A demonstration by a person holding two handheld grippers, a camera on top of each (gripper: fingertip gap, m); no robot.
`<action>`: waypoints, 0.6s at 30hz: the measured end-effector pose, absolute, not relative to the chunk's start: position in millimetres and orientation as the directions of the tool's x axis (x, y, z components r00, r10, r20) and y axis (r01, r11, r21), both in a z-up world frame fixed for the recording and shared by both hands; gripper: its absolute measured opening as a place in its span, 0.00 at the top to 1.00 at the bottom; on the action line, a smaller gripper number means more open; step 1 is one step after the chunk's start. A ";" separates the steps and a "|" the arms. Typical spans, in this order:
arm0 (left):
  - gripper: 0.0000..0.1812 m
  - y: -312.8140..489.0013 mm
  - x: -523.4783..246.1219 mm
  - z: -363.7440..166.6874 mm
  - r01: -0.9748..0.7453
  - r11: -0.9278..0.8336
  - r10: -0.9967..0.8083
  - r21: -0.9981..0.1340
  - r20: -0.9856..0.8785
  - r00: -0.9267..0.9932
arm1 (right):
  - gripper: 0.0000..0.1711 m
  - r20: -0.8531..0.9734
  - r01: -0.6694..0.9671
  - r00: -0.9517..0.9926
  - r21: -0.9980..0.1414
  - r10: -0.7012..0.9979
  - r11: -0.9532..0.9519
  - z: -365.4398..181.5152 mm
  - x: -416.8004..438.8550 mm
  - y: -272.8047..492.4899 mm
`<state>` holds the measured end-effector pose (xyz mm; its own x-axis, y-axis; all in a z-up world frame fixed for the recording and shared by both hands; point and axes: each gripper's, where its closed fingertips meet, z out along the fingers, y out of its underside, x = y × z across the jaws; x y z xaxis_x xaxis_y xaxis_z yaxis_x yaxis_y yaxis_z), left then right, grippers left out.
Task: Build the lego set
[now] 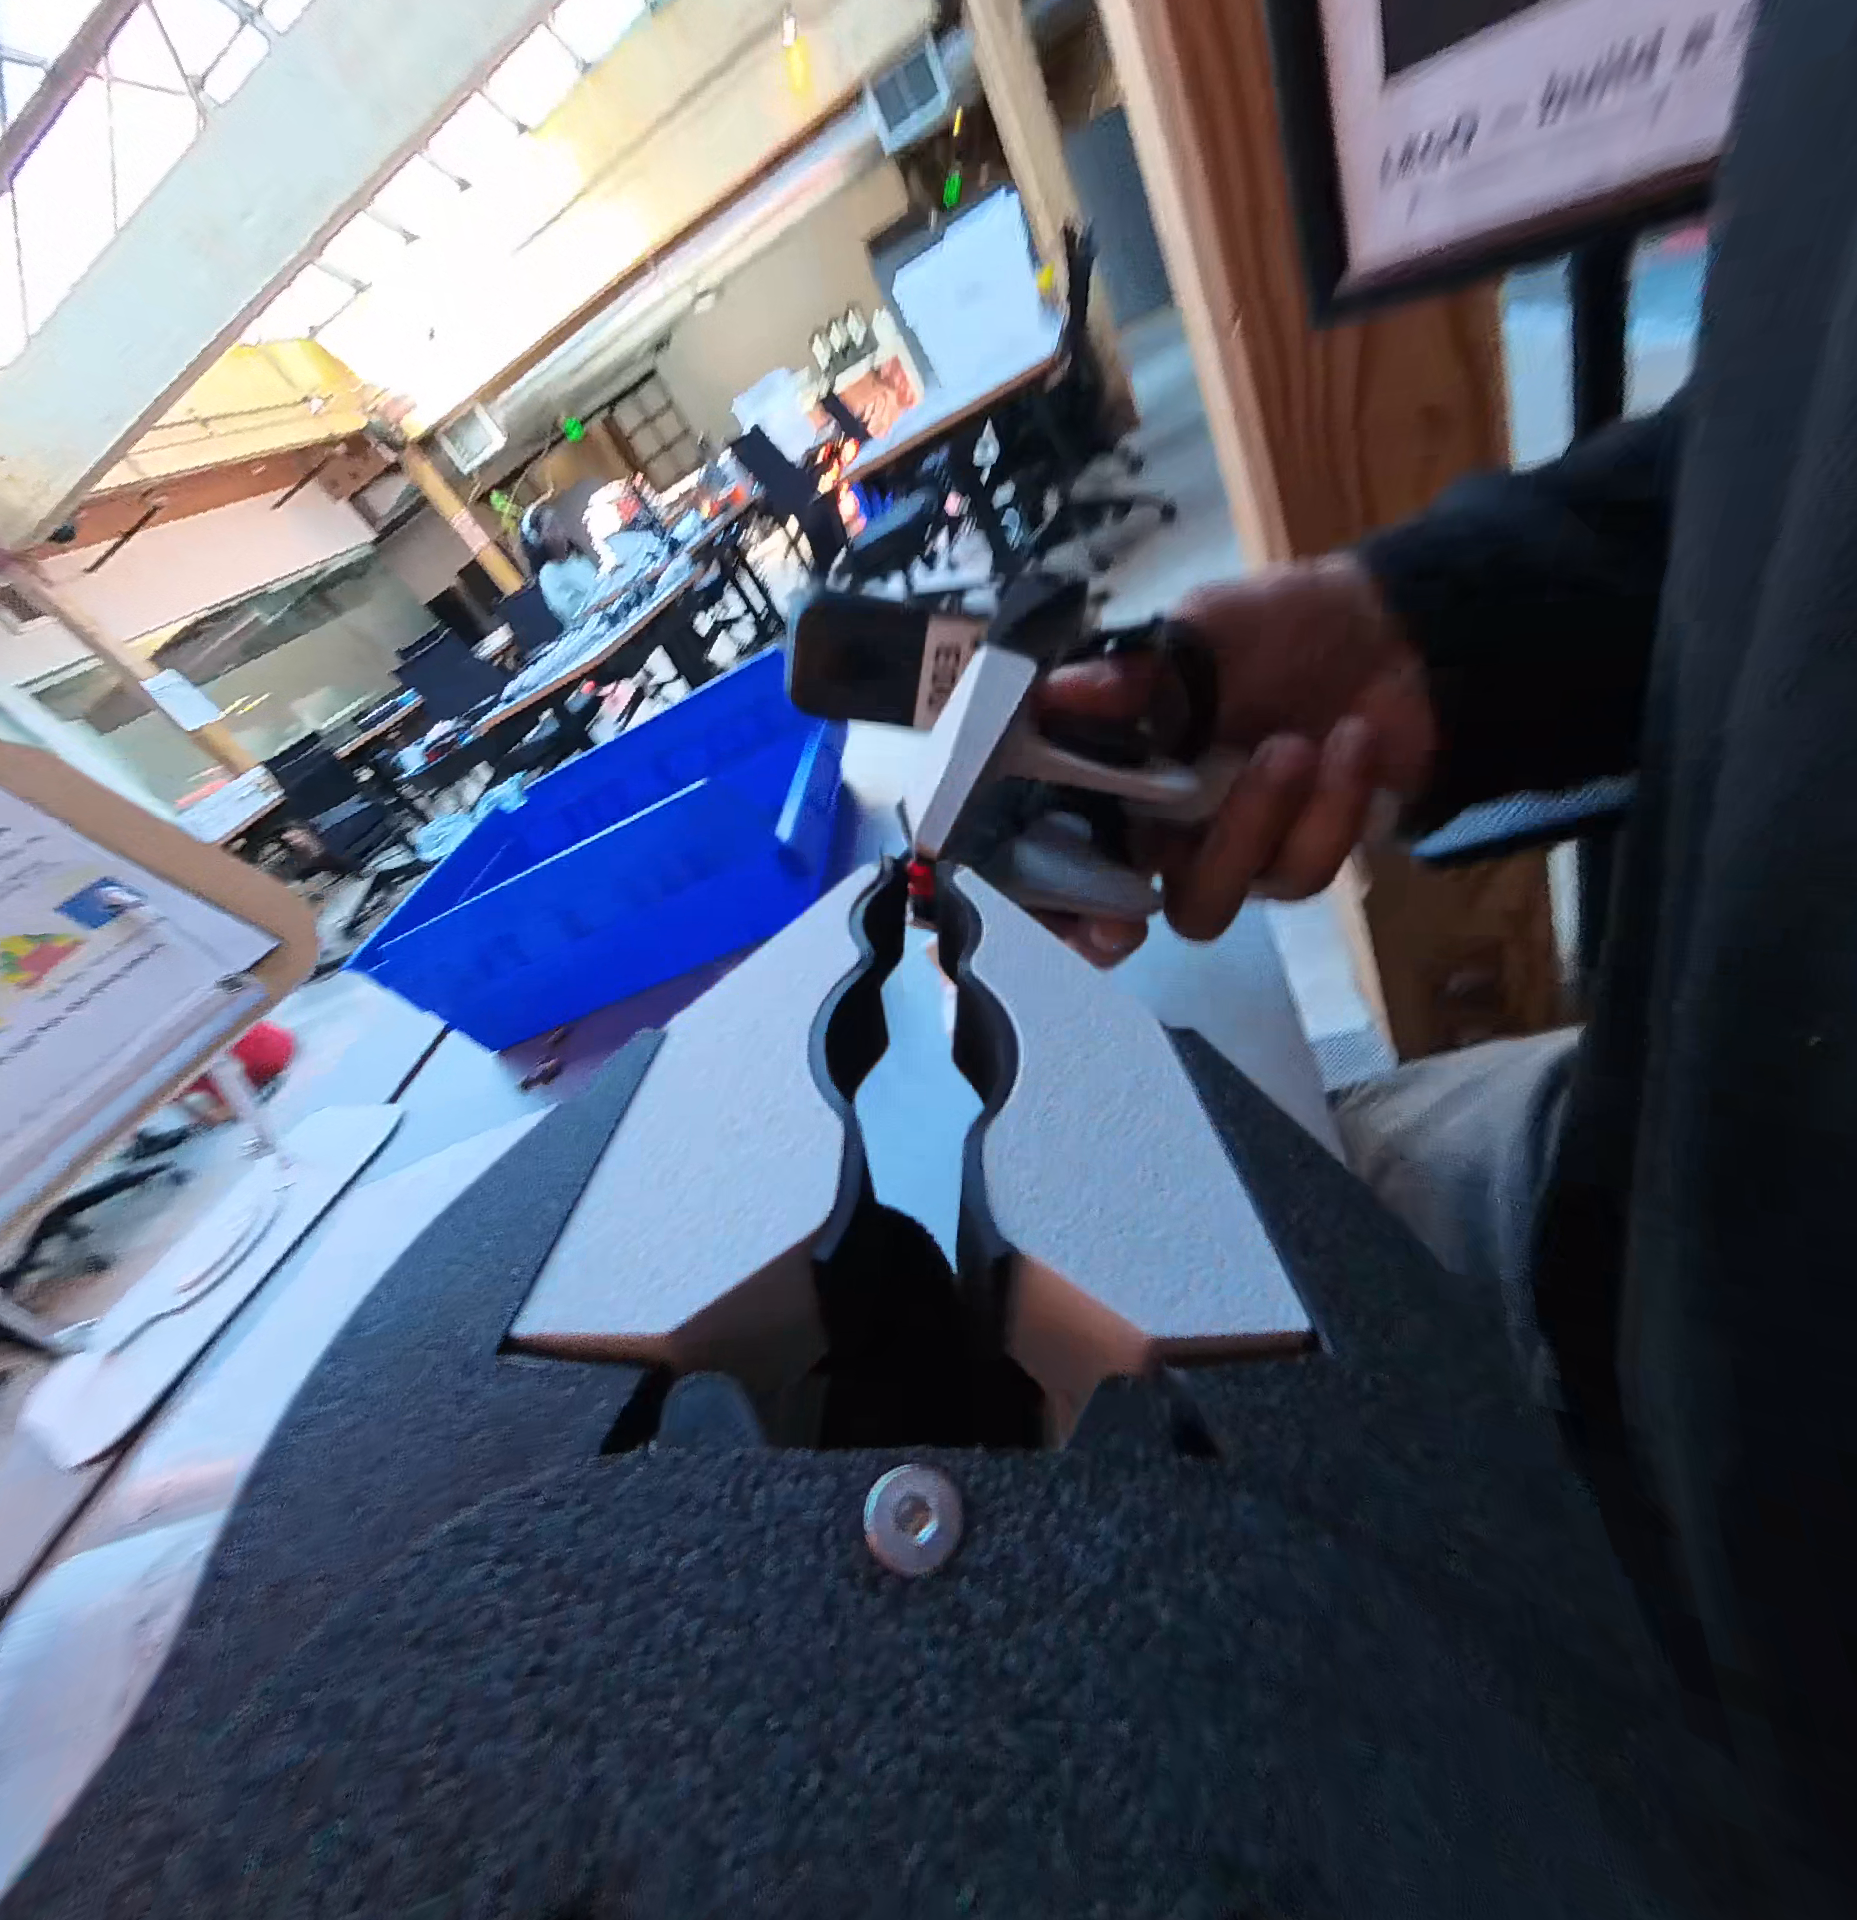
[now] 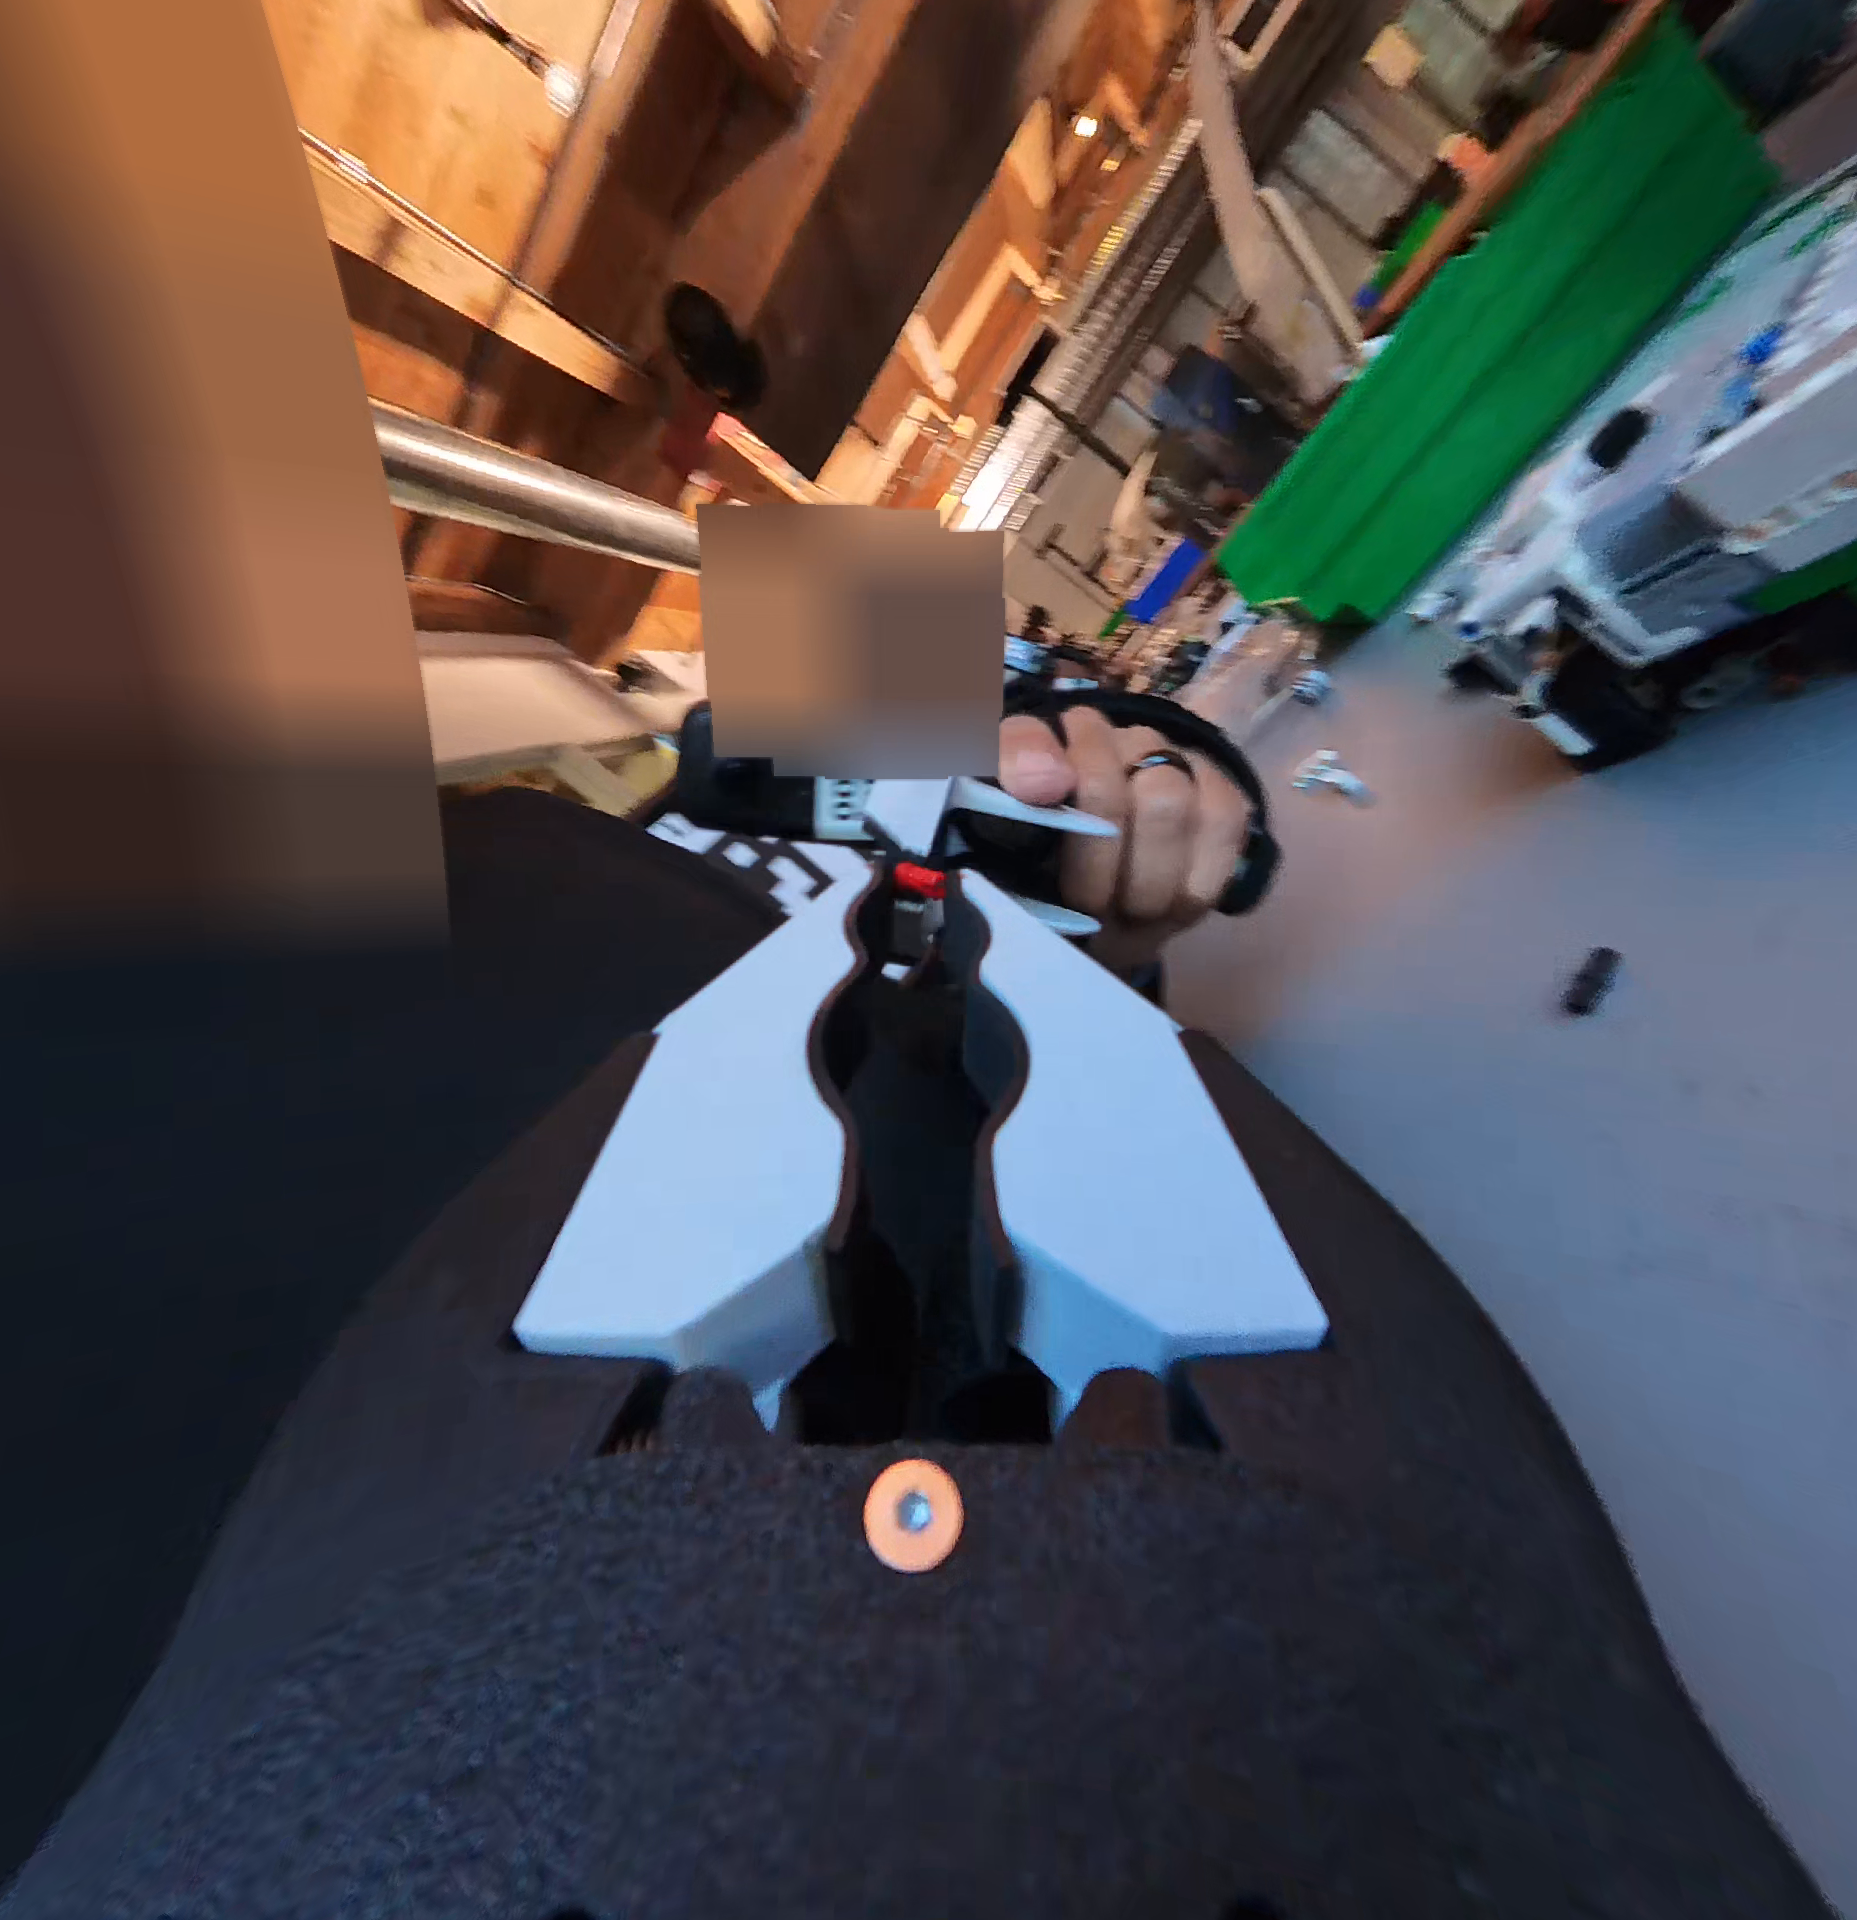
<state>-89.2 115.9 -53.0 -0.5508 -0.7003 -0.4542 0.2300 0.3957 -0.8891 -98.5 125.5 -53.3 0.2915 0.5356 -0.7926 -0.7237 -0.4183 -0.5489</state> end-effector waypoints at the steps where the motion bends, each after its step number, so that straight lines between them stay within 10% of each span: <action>1: 0.98 118.0 -87.6 -56.6 0.215 0.450 -0.693 -0.867 -0.490 -0.529 | 0.95 -0.789 -0.707 0.345 -0.575 0.507 -0.413 -56.9 -96.4 127.1; 18: 0.99 126.7 -88.6 -54.7 0.233 0.455 -0.724 -0.859 -0.510 -0.465 | 0.92 -0.800 -0.710 0.349 -0.565 0.488 -0.419 -53.3 -92.3 125.9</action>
<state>-88.6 126.7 -54.7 -0.4651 -0.7238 -0.5097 0.2334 0.4551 -0.8593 -92.3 125.9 -53.3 0.3490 0.4880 -0.8000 -0.7103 -0.4191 -0.5655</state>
